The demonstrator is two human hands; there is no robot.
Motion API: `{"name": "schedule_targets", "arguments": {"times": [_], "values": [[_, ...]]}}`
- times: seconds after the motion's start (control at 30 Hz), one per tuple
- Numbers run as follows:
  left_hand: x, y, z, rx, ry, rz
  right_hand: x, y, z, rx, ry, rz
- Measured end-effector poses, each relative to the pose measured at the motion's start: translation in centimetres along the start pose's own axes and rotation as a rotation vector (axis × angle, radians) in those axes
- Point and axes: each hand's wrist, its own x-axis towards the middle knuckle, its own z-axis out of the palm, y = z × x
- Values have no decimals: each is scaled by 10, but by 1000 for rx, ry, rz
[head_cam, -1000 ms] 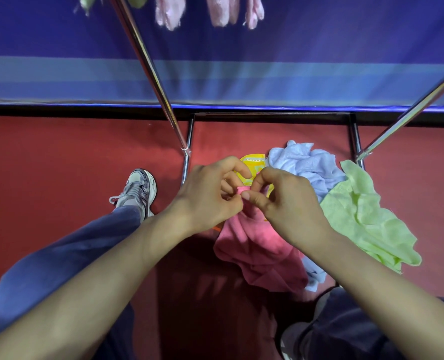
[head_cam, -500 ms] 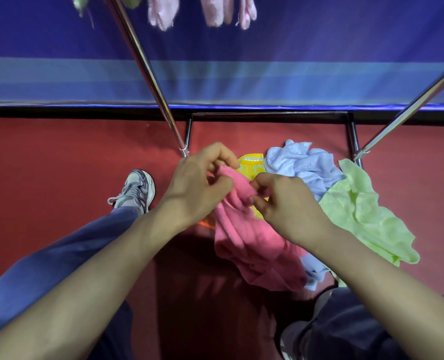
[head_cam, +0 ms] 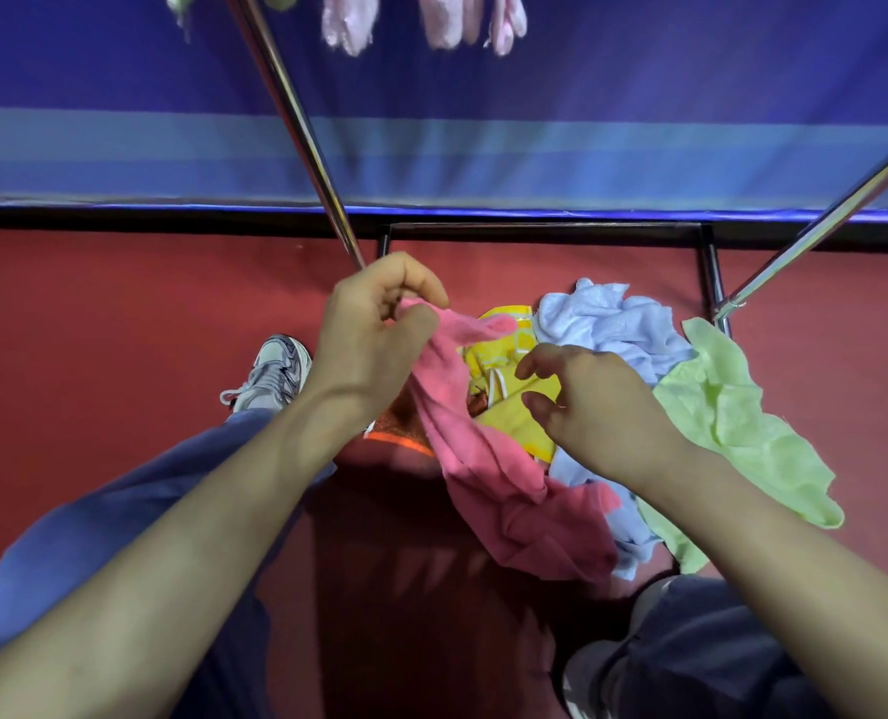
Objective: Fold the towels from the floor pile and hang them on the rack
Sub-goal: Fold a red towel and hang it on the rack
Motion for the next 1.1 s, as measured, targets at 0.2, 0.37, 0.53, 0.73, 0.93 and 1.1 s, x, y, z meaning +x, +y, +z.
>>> {"name": "schedule_targets", "arguments": {"times": [0.2, 0.37, 0.53, 0.73, 0.93, 1.1], "values": [[-4, 5, 2, -33, -148, -12, -1, -3, 0, 104, 100, -65], [-8, 5, 6, -50, -276, -18, -2, -4, -2, 133, 126, -116], [-7, 8, 5, -109, -258, -39, -2, -2, 1, -18, -91, -20], [-4, 15, 4, -263, -145, -176, -4, -6, -2, -50, -148, -24], [-3, 14, 0, -343, -177, -225, -6, -6, -3, -96, -46, -37], [0, 14, -2, -351, -122, -243, -1, 0, -4, -70, 97, 27]]}}
